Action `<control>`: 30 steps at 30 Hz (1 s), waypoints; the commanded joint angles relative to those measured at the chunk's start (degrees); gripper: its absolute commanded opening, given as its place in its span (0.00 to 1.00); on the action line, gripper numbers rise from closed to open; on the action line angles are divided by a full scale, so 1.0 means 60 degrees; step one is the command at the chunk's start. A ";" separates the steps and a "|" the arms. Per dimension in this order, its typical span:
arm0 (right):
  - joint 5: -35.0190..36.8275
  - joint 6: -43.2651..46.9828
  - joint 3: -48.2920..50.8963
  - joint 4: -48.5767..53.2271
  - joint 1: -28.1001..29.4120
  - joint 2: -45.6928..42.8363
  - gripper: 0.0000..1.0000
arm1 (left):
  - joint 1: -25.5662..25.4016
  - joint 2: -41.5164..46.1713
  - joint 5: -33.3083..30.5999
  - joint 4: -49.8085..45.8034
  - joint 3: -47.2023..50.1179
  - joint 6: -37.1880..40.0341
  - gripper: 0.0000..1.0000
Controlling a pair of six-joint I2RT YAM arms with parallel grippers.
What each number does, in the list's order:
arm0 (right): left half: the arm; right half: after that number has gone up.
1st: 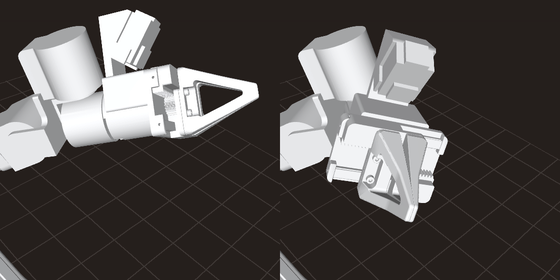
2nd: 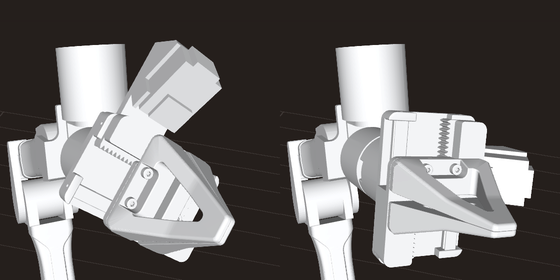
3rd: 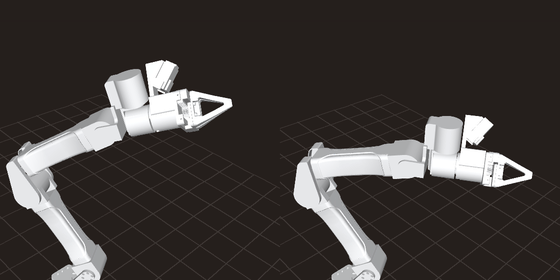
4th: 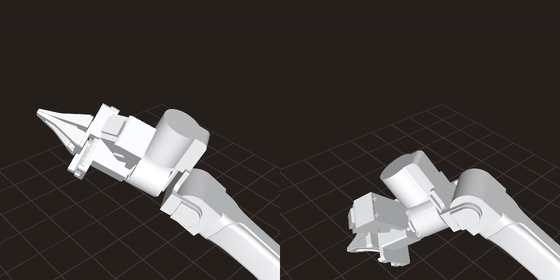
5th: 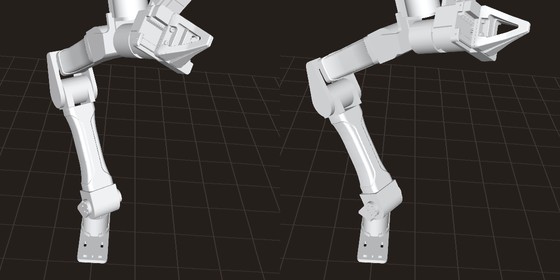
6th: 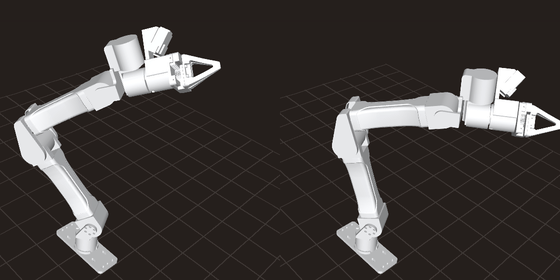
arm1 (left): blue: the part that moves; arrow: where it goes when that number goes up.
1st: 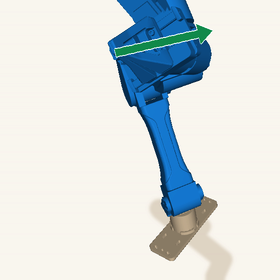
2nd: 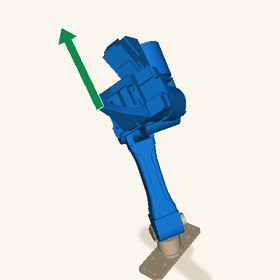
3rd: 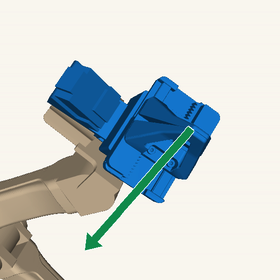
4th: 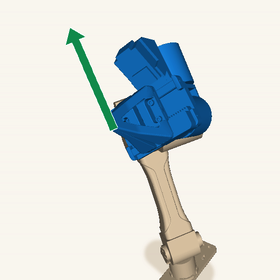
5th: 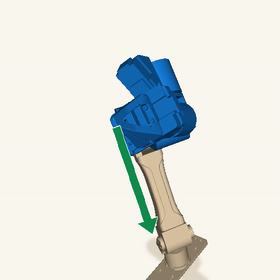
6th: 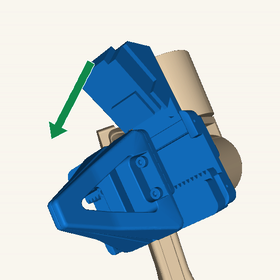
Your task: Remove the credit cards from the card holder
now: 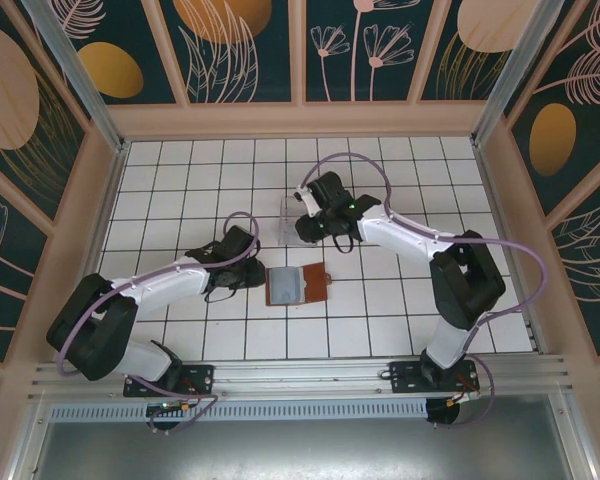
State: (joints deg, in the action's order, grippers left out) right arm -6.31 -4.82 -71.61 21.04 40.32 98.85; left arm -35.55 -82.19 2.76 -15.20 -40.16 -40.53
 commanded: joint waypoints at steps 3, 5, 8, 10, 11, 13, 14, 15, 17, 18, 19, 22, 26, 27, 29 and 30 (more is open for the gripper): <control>-0.0736 -0.3054 0.0871 -0.0865 0.0365 -0.0652 0.28 | 0.0629 0.0335 0.0666 0.0727 0.0413 0.0120 0.31; -0.0839 -0.3537 0.0869 -0.0524 0.0479 -0.0575 0.26 | 0.0822 0.0358 0.0671 0.0717 0.0461 0.0221 0.31; -0.0755 -0.3924 0.1006 -0.0240 0.0776 -0.0574 0.24 | 0.1035 0.0360 0.0732 0.0673 0.0468 0.0350 0.31; -0.0678 -0.4168 0.1172 -0.0224 0.0992 -0.0659 0.24 | 0.1130 0.0408 0.0755 0.0680 0.0503 0.0358 0.31; -0.0736 -0.4308 0.1277 -0.0272 0.1077 -0.0711 0.24 | 0.1185 0.0447 0.0769 0.0715 0.0519 0.0338 0.31; -0.1040 -0.4619 0.1474 -0.0443 0.1210 -0.0764 0.24 | 0.1293 0.0498 0.0798 0.0768 0.0542 0.0306 0.31; -0.1162 -0.4792 0.1579 -0.0534 0.1281 -0.0798 0.24 | 0.1345 0.0507 0.0814 0.0773 0.0549 0.0303 0.31; -0.1200 -0.4946 0.1638 -0.0598 0.1351 -0.0816 0.24 | 0.1406 0.0529 0.0820 0.0773 0.0542 0.0321 0.31; -0.1305 -0.5238 0.1738 -0.0740 0.1524 -0.0845 0.25 | 0.1573 0.0598 0.0856 0.0767 0.0569 0.0379 0.31; -0.1307 -0.5371 0.1754 -0.0774 0.1583 -0.0834 0.25 | 0.1657 0.0612 0.0877 0.0748 0.0603 0.0405 0.31; -0.1293 -0.5517 0.1758 -0.0810 0.1662 -0.0797 0.26 | 0.1765 0.0668 0.0891 0.0731 0.0629 0.0447 0.31; -0.1436 -0.5783 0.1678 -0.0841 0.1847 -0.0528 0.28 | 0.2086 0.0853 0.0946 0.0670 0.0800 0.0588 0.31; -0.1590 -0.5883 0.1275 -0.0736 0.2110 -0.0007 0.31 | 0.2526 0.1138 0.1005 0.0499 0.0944 0.0831 0.31; -0.1640 -0.5914 0.1155 -0.0713 0.2167 0.0139 0.32 | 0.2580 0.1197 0.1004 0.0446 0.0952 0.0889 0.31; -0.1713 -0.5966 0.0935 -0.0715 0.2269 0.0420 0.33 | 0.2611 0.1307 0.0956 0.0337 0.0937 0.1007 0.32; -0.1752 -0.5992 0.0838 -0.0748 0.2311 0.0541 0.34 | 0.2613 0.1332 0.0971 0.0329 0.0937 0.1015 0.32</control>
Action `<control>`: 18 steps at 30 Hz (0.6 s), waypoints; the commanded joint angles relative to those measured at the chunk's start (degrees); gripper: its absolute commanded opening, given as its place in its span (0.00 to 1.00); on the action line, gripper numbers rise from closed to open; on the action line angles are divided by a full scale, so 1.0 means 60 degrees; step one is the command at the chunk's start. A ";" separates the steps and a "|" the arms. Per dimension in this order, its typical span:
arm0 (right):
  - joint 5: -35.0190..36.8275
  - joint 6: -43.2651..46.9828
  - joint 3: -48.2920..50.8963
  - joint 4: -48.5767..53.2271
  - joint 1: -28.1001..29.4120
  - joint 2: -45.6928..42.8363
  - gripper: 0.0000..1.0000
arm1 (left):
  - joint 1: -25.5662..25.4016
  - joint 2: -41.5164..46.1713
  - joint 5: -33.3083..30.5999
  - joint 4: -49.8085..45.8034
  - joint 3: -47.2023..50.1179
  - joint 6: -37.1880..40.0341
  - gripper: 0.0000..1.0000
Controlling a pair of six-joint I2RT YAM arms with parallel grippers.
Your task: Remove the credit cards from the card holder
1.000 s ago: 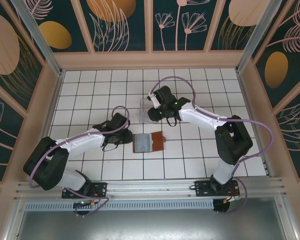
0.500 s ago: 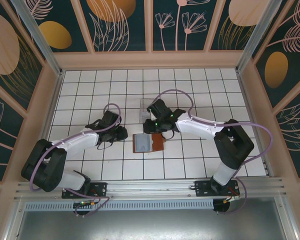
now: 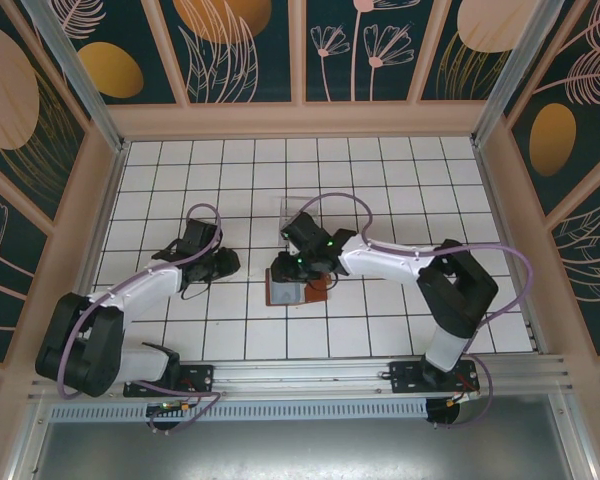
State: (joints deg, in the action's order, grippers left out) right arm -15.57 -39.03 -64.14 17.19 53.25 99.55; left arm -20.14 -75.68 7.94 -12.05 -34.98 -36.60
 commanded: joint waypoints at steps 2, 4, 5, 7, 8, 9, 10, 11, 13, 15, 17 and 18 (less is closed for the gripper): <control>-0.0276 -0.0305 -0.0698 -0.0052 0.0252 0.0784 0.35 | 0.0046 0.0292 0.0191 -0.0167 0.0086 0.0358 0.33; -0.0250 -0.0285 -0.0952 0.0026 0.0337 0.1041 0.36 | 0.0046 0.0297 0.0257 -0.0117 0.0088 0.0355 0.33; -0.0233 -0.0292 -0.1056 0.0060 0.0365 0.1141 0.36 | 0.0046 0.0294 0.0265 -0.0115 0.0088 0.0358 0.33; -0.0277 -0.0321 -0.1234 0.0112 0.0431 0.1366 0.37 | 0.0046 0.0288 0.0272 -0.0100 0.0103 0.0383 0.33; -0.0272 -0.0335 -0.1308 0.0160 0.0442 0.1473 0.37 | 0.0047 0.0283 0.0286 -0.0075 0.0117 0.0387 0.33; -0.0216 -0.0334 -0.1384 0.0240 0.0466 0.1574 0.37 | 0.0048 0.0292 0.0312 -0.0060 0.0130 0.0401 0.33; -0.0131 -0.0324 -0.1472 0.0375 0.0504 0.1654 0.37 | 0.0046 0.0256 0.0368 -0.0017 0.0132 0.0403 0.33; 0.0008 -0.0293 -0.1553 0.0528 0.0530 0.1729 0.38 | 0.0046 0.0237 0.0428 0.0000 0.0144 0.0416 0.33; 0.0139 -0.0286 -0.1610 0.0704 0.0543 0.1781 0.38 | 0.0046 0.0199 0.0512 0.0031 0.0147 0.0445 0.33; 0.0192 -0.0306 -0.1607 0.0752 0.0544 0.1791 0.38 | 0.0046 0.0158 0.0536 0.0028 0.0143 0.0496 0.33; 0.0221 -0.0329 -0.1590 0.0795 0.0544 0.1822 0.38 | 0.0046 0.0133 0.0550 0.0010 0.0118 0.0555 0.33; 0.0237 -0.0335 -0.1595 0.0823 0.0543 0.1862 0.39 | 0.0054 0.0111 0.0549 0.0017 0.0117 0.0570 0.33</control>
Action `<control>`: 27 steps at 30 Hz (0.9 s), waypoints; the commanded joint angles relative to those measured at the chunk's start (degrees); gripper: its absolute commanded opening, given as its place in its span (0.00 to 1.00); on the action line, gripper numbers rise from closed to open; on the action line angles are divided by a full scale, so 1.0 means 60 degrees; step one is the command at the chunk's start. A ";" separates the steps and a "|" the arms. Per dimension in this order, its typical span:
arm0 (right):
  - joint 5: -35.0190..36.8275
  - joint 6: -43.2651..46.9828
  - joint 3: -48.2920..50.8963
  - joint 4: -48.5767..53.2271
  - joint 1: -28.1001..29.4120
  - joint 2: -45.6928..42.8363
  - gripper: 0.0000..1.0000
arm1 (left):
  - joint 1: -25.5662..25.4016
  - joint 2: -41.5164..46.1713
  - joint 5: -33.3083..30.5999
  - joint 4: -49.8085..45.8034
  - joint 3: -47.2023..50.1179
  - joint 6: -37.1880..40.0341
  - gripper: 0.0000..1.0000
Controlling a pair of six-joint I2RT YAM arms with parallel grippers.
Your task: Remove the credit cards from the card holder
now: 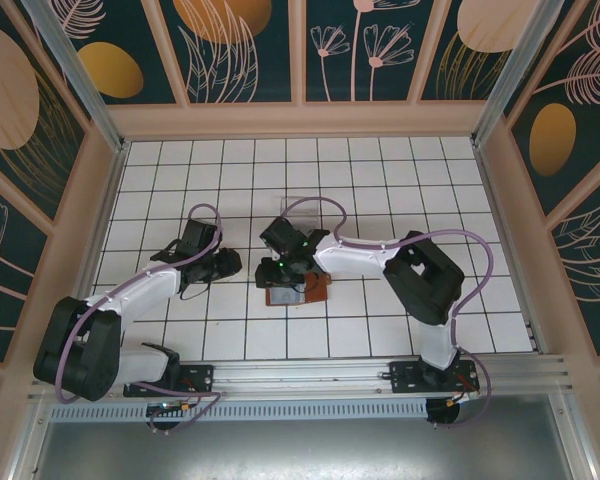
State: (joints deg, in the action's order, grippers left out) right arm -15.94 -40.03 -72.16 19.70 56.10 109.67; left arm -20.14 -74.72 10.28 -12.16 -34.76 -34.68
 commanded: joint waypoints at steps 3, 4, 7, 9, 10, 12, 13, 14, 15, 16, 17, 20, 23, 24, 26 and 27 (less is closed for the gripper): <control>0.0468 -0.0140 -0.0325 0.0648 0.0070 0.0321 0.39 | 0.0046 -0.0123 0.0188 0.0064 0.0016 0.0293 0.33; 0.0567 -0.0137 -0.0353 0.0760 0.0084 0.0364 0.39 | 0.0046 -0.0171 0.0214 0.0072 -0.0039 0.0312 0.33; 0.0732 -0.0119 -0.0364 0.0946 0.0093 0.0389 0.39 | 0.0046 -0.0318 0.0275 0.0064 -0.0191 0.0381 0.33; 0.0846 -0.0139 -0.0372 0.1069 0.0101 0.0380 0.39 | 0.0046 -0.0409 0.0292 0.0061 -0.0283 0.0431 0.33; 0.0915 -0.0151 -0.0380 0.1147 0.0115 0.0365 0.39 | 0.0046 -0.0442 0.0296 0.0042 -0.0338 0.0458 0.33; 0.1061 -0.0162 -0.0408 0.1310 0.0129 0.0342 0.39 | 0.0046 -0.0506 0.0308 0.0017 -0.0397 0.0501 0.33; 0.1163 -0.0169 -0.0422 0.1396 0.0146 0.0339 0.40 | 0.0044 -0.0521 0.0312 0.0013 -0.0411 0.0510 0.34; 0.1298 -0.0169 -0.0450 0.1531 0.0166 0.0322 0.40 | 0.0046 -0.0539 0.0315 0.0019 -0.0408 0.0518 0.33; 0.1405 -0.0169 -0.0484 0.1645 0.0173 0.0328 0.40 | 0.0046 -0.0533 0.0315 0.0020 -0.0413 0.0521 0.33; 0.1515 -0.0154 -0.0517 0.1765 0.0194 0.0327 0.40 | 0.0046 -0.0540 0.0322 0.0020 -0.0417 0.0512 0.34; 0.1617 -0.0139 -0.0561 0.1897 0.0191 0.0342 0.40 | 0.0046 -0.0554 0.0358 0.0020 -0.0413 0.0526 0.34; 0.1919 -0.0113 -0.0677 0.2248 0.0212 0.0376 0.41 | 0.0046 -0.0565 0.0373 -0.0009 -0.0420 0.0579 0.34; 0.2282 -0.0152 -0.0815 0.2618 0.0216 0.0398 0.41 | 0.0046 -0.0541 0.0339 -0.0064 -0.0453 0.0608 0.34; 0.2429 -0.0179 -0.0872 0.2779 0.0217 0.0403 0.41 | 0.0046 -0.0555 0.0344 -0.0082 -0.0472 0.0627 0.34; 0.2694 -0.0227 -0.1003 0.3082 0.0231 0.0405 0.42 | 0.0046 -0.0565 0.0339 -0.0119 -0.0498 0.0635 0.34; 0.2757 -0.0235 -0.1050 0.3186 0.0254 0.0399 0.42 | 0.0046 -0.0575 0.0345 -0.0126 -0.0519 0.0619 0.34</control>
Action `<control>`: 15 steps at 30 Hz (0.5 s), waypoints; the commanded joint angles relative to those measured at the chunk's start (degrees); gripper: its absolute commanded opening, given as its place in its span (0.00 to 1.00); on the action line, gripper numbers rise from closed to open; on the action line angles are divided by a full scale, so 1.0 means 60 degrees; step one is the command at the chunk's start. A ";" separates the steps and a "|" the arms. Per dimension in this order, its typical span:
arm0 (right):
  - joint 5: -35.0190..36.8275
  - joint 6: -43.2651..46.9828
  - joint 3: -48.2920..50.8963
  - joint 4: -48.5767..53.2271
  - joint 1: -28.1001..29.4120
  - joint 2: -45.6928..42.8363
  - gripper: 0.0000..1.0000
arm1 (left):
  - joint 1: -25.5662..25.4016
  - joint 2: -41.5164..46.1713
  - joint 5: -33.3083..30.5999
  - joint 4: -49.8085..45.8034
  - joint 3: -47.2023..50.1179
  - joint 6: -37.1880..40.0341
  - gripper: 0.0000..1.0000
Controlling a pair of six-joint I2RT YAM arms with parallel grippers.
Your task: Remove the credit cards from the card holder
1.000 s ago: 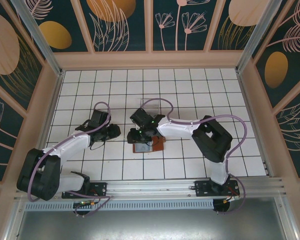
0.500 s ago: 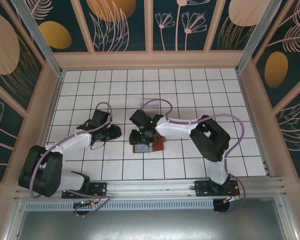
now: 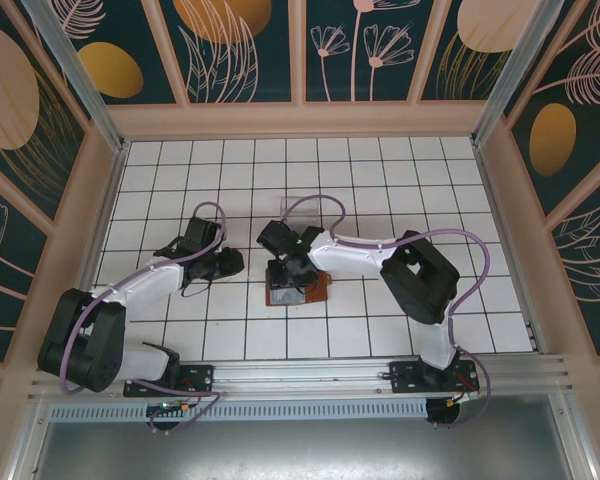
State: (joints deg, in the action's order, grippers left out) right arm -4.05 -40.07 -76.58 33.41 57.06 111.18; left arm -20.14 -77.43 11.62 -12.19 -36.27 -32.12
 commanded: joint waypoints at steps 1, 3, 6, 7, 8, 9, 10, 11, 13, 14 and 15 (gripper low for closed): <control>0.0873 -0.0245 -0.0373 0.1024 0.0086 0.0133 0.42 | 0.0045 -0.0129 0.0117 -0.0122 -0.0282 0.0197 0.34; 0.1182 -0.0279 -0.0475 0.1251 0.0125 0.0111 0.42 | 0.0046 -0.0149 0.0139 -0.0122 -0.0318 0.0197 0.34; 0.1580 -0.0321 -0.0645 0.1646 0.0130 0.0112 0.43 | 0.0046 -0.0164 0.0143 -0.0138 -0.0356 0.0211 0.34; 0.1712 -0.0344 -0.0690 0.1777 0.0131 0.0118 0.43 | 0.0048 -0.0163 0.0145 -0.0139 -0.0367 0.0211 0.34; 0.1833 -0.0359 -0.0756 0.1920 0.0138 0.0133 0.44 | 0.0046 -0.0174 0.0166 -0.0146 -0.0386 0.0210 0.34; 0.1935 -0.0381 -0.0779 0.2017 0.0140 0.0130 0.45 | 0.0046 -0.0188 0.0159 -0.0159 -0.0414 0.0211 0.34; 0.2039 -0.0396 -0.0818 0.2130 0.0146 0.0126 0.45 | 0.0044 -0.0191 0.0159 -0.0179 -0.0429 0.0212 0.34; 0.2112 -0.0392 -0.0833 0.2199 0.0146 0.0118 0.46 | 0.0044 -0.0202 0.0159 -0.0181 -0.0442 0.0212 0.34; 0.2234 -0.0396 -0.0852 0.2351 0.0155 0.0077 0.46 | 0.0046 -0.0241 0.0167 -0.0196 -0.0499 0.0211 0.34; 0.2302 -0.0383 -0.0864 0.2395 0.0152 0.0059 0.46 | 0.0046 -0.0236 0.0174 -0.0196 -0.0495 0.0212 0.34; 0.2386 -0.0377 -0.0873 0.2482 0.0144 0.0021 0.46 | 0.0046 -0.0259 0.0173 -0.0196 -0.0515 0.0208 0.34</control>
State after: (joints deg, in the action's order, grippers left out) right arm 5.85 -41.08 -80.51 43.86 57.47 111.18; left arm -20.14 -78.19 11.81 -12.23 -37.87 -31.68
